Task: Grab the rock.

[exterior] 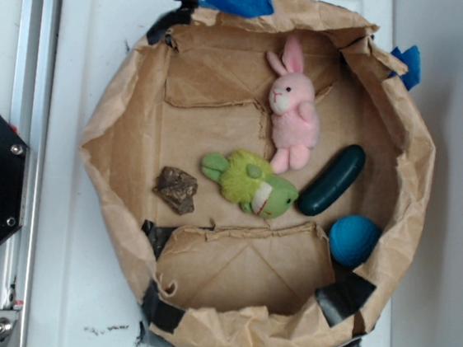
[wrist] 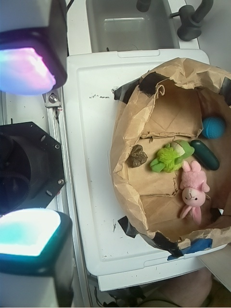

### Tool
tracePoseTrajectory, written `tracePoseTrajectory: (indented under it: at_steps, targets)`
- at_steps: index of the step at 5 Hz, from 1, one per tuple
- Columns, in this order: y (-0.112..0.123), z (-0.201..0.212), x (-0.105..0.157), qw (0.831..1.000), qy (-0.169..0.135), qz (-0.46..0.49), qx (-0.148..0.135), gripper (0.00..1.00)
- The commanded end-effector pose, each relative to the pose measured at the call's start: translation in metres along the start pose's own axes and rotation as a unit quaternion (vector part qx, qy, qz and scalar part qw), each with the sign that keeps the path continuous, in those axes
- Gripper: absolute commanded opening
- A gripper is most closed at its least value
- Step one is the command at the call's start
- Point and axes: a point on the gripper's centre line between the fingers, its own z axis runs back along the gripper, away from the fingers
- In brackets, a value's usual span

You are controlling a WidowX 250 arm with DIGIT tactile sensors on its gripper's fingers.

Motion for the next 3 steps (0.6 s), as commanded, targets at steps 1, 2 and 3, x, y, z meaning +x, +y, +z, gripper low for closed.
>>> tracePoseTrajectory:
  at_steps: [1, 2, 3]
  targets:
    - [0.0, 0.0, 0.0, 1.0, 0.0, 0.0, 0.0, 1.0]
    - [0.004, 0.002, 0.035, 1.0, -0.009, -0.01, -0.017, 1.0]
    - [0.009, -0.01, 0.07, 0.999, -0.017, -0.036, -0.023, 1.0]
